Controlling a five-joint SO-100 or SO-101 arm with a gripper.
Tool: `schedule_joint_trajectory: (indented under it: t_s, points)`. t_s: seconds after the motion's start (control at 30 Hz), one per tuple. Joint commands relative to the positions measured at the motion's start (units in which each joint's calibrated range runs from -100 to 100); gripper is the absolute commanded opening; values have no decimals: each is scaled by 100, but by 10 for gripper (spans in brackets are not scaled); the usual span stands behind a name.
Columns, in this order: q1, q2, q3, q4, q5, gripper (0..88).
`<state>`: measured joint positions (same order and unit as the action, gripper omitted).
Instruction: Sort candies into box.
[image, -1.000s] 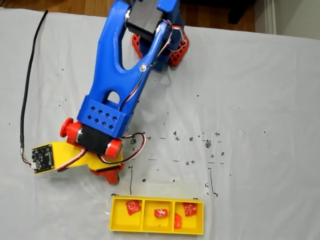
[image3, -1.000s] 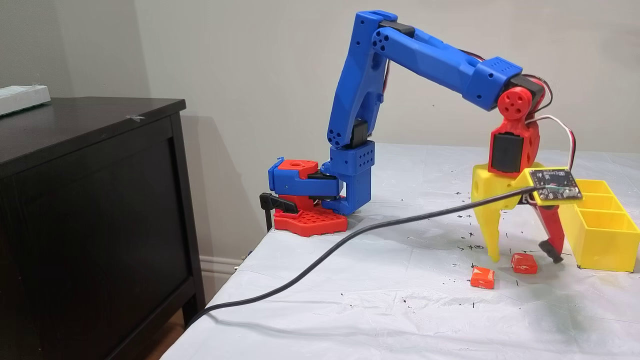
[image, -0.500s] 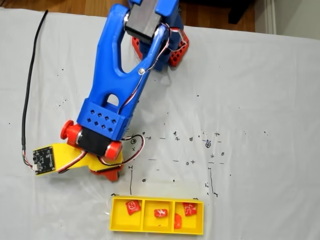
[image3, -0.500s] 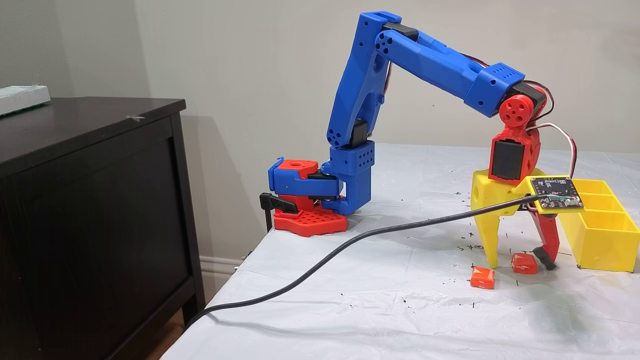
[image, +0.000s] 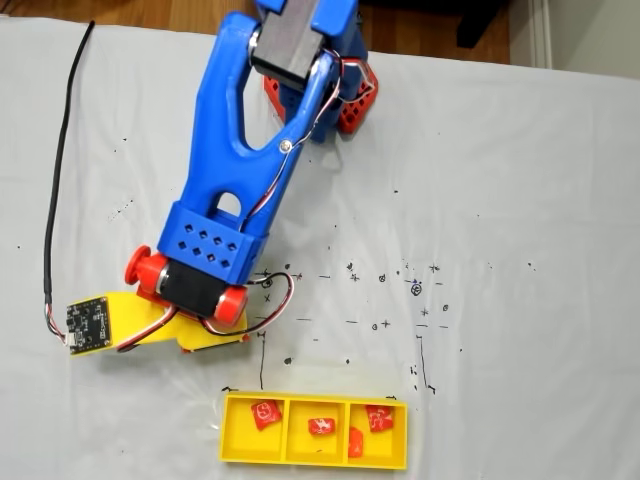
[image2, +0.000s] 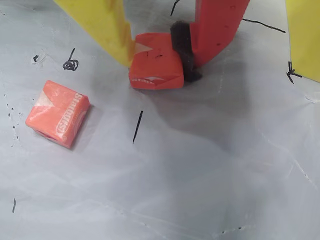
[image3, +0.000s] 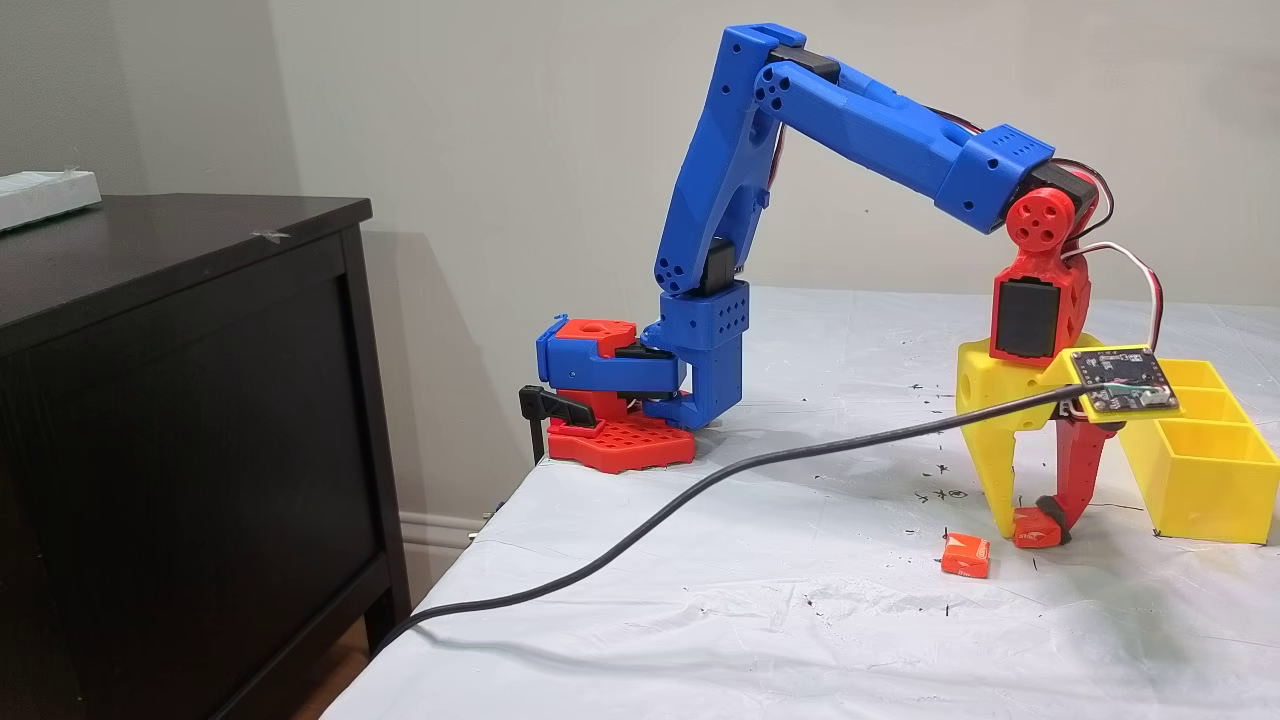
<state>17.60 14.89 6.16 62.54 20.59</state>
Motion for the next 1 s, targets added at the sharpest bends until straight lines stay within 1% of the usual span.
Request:
schedule_joint_trajectory:
  t_s: [0.0,0.1,0.33,0.5,0.83,0.9,0.97]
  points:
    - [-2,-514,-65,-3,-73,44]
    - [-84,-1167,44,13,-147,2]
    - [-338,-2235,126,168,-313,2]
    - [-618,-2744,317,46,-552,2]
    - [-1379,-2914,445,-544,-1128,2]
    - [-1515,-2693,153,-708,-1314,2]
    - [-1606,-2566,35,-822,-1358,2]
